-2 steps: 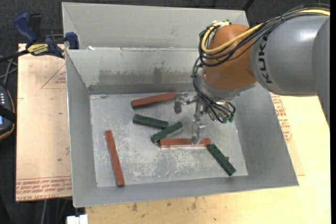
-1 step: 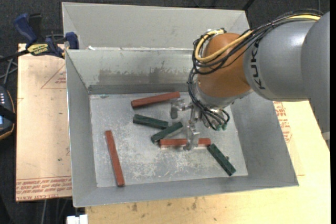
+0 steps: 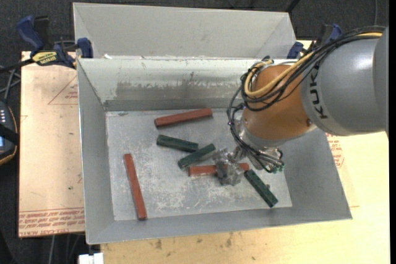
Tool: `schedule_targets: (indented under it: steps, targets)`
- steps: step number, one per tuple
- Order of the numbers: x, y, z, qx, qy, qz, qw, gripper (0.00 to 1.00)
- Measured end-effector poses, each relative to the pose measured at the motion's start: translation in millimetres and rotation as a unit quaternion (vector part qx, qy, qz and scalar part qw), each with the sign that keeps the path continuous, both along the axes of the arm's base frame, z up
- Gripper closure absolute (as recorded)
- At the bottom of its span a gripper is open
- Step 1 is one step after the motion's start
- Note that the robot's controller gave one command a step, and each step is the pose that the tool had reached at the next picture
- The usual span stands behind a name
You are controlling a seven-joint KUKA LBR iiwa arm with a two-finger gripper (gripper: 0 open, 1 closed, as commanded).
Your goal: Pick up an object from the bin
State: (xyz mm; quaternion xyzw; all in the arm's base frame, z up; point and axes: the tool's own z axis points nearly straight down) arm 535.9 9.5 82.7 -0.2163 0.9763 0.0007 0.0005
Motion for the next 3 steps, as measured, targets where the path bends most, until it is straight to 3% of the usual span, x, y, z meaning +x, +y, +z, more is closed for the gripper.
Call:
schedule_targets:
  steps: [1,2,3]
  targets:
    - [0.0,0.1,0.0,0.0,0.0,0.001,1.0,0.0]
    - [0.0,0.1,0.0,0.0,0.0,0.001,1.0,0.0]
    - [72.5,15.0,-11.9,0.001,-0.0015,-0.212,0.9772,1.0]
